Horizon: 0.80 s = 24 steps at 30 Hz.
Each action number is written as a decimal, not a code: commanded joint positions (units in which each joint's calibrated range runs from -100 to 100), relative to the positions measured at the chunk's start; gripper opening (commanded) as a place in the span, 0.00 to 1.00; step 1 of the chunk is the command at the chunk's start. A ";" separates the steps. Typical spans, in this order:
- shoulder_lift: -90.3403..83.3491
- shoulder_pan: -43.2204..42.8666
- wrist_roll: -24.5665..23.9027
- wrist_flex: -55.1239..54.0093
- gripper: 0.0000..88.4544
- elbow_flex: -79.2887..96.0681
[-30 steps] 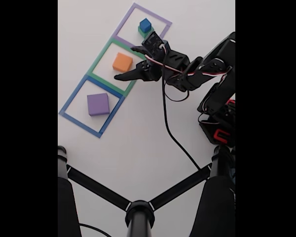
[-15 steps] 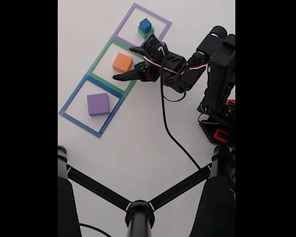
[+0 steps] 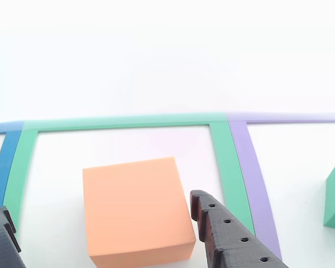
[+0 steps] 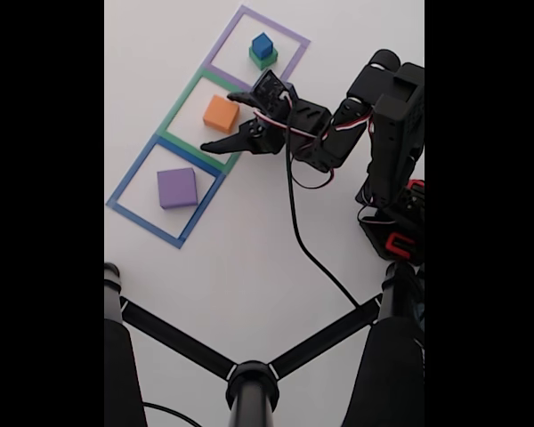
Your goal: Tower of hanoi
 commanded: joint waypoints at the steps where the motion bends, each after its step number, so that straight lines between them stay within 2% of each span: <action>1: 0.39 -0.25 0.00 -1.49 0.40 -1.52; 14: 1.43 -0.40 0.00 -1.17 0.34 -1.71; 24: 1.75 -1.24 0.00 -1.00 0.22 -1.71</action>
